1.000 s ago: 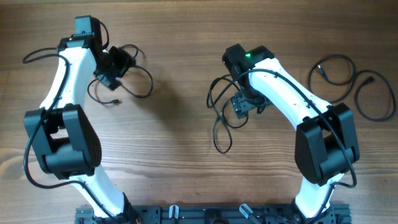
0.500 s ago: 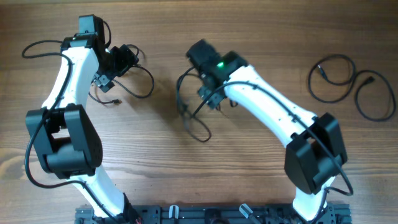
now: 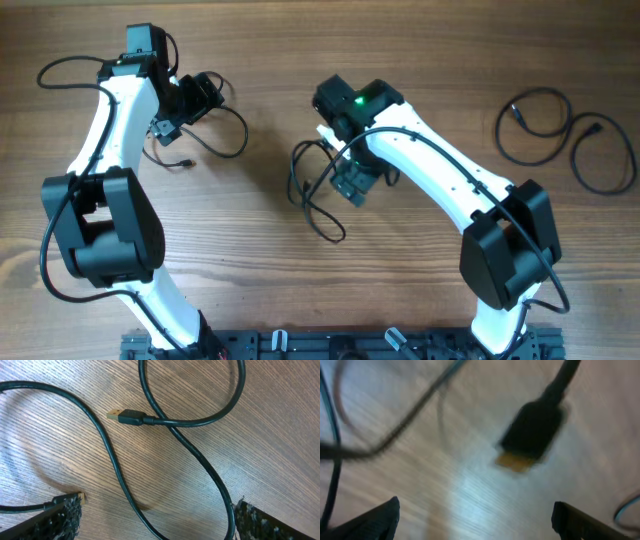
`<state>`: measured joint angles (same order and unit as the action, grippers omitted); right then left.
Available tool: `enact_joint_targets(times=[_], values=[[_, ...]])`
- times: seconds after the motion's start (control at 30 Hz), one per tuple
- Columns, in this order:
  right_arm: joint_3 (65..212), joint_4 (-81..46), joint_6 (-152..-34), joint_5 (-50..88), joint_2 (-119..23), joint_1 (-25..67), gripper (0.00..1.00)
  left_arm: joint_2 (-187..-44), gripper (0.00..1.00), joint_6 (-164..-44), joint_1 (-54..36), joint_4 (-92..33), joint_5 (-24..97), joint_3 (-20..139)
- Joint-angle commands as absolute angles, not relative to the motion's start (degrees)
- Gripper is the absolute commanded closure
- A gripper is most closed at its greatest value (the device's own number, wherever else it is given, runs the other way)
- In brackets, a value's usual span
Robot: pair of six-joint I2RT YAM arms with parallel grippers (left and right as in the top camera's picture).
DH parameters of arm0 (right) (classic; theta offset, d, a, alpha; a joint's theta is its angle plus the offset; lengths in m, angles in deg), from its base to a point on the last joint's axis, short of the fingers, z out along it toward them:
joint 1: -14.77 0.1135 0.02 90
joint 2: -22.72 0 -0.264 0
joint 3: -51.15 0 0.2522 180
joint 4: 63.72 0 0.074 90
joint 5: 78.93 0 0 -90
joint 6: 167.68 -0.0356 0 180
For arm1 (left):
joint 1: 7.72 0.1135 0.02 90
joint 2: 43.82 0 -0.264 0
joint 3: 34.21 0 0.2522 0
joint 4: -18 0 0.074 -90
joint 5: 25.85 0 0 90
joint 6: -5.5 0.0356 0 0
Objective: Untangle cables
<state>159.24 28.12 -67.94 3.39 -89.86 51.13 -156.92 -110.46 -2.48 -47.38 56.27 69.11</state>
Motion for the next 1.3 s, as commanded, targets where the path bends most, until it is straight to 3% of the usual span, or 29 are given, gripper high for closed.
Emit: enact_joint_targets(times=[0.0,0.13,0.2,0.23,0.37,0.5,0.6,0.7,0.8,0.9,0.97,1.27], values=[[160.0,29.9,-76.9,-8.6,-88.8,50.0,0.0,-157.3,0.0,-108.7,-2.5,-47.3,57.2,69.0],[160.0,28.2,-93.2,-21.9,-88.8,48.2,0.0,-157.3,0.0,-108.7,-2.5,-47.3,57.2,69.0],[160.0,26.5,-76.7,-8.4,-88.8,48.1,0.0,-157.3,0.0,-108.7,-2.5,-47.3,57.2,69.0],[160.0,26.0,-74.8,-9.1,-88.8,48.1,0.0,-157.3,0.0,-108.7,-2.5,-47.2,57.2,69.0],[160.0,24.4,-94.3,-30.7,-88.8,48.1,0.0,-157.3,0.0,-108.7,-2.5,-47.0,57.2,69.0],[160.0,21.7,-81.0,-35.4,-88.8,47.7,0.0,-157.3,0.0,-108.7,-2.5,-47.0,57.2,69.0],[160.1,21.3,-82.0,-50.1,-88.8,47.7,0.0,-157.3,0.0,-108.7,-2.5,-47.0,57.2,69.0],[160.0,19.5,-72.6,-43.1,-88.8,48.4,0.0,-157.3,0.0,-107.5,-2.5,-46.6,57.1,69.0],[160.0,19.5,-72.0,-41.0,-88.8,48.7,0.0,-156.9,0.02,-101.5,-2.6,-46.6,53.3,69.1],[160.0,18.5,-74.2,-39.7,-88.8,48.2,0.0,-153.8,0.17,-91.2,-2.6,-48.2,45.0,69.4],[160.0,17.6,-73.5,-36.1,-88.8,47.9,0.0,-150.3,0.19,-88.3,-2.6,-49.2,42.3,69.4],[160.0,16.7,-71.8,-21.7,-88.8,44.4,0.0,-135.1,0.15,-81.9,-2.7,-52.1,26.6,69.4]])
